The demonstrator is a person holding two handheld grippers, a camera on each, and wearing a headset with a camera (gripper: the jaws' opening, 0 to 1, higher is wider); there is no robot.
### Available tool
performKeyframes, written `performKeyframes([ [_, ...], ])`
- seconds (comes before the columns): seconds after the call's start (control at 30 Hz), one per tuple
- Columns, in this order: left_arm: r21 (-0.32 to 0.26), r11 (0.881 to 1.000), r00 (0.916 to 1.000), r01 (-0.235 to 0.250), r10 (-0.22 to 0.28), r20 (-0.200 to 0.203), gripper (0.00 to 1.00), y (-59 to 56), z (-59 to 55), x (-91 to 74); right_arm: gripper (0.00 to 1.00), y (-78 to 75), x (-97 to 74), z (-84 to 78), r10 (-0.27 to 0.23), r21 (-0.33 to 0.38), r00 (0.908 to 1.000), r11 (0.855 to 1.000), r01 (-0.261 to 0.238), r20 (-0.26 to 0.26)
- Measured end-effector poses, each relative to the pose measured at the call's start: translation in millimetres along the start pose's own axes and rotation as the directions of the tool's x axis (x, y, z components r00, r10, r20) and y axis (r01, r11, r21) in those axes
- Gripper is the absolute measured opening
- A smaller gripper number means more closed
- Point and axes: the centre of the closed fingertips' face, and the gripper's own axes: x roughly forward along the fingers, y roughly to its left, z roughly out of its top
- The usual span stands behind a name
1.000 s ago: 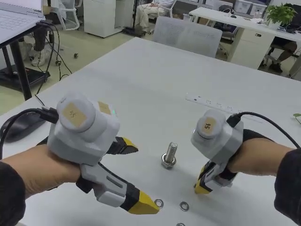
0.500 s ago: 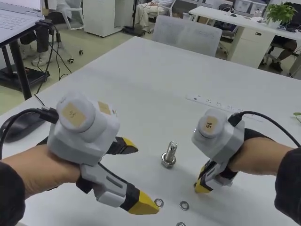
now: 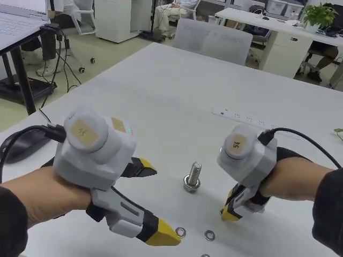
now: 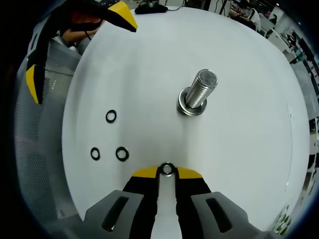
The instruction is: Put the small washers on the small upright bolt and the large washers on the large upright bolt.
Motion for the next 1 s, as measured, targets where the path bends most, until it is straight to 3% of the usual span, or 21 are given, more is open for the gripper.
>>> performKeyframes([
  [0.47,0.003,1.000,1.0000,-0.002,0.002,0.005,0.82,-0.6,1.5,-0.7,0.12,-1.5,-0.3,0.4,0.001,0.014,1.0000,1.000,-0.001,-0.001],
  [0.7,0.004,1.000,0.9999,-0.003,0.003,0.010,0.82,-0.7,2.9,-1.6,0.12,-0.9,0.0,2.3,-0.002,-0.020,0.9993,1.000,0.001,-0.038],
  [1.0,0.004,1.000,0.9999,-0.007,0.006,0.014,0.82,0.3,3.1,-2.5,0.12,-2.2,-0.8,0.8,-0.004,-0.023,0.9987,1.000,0.003,-0.050],
])
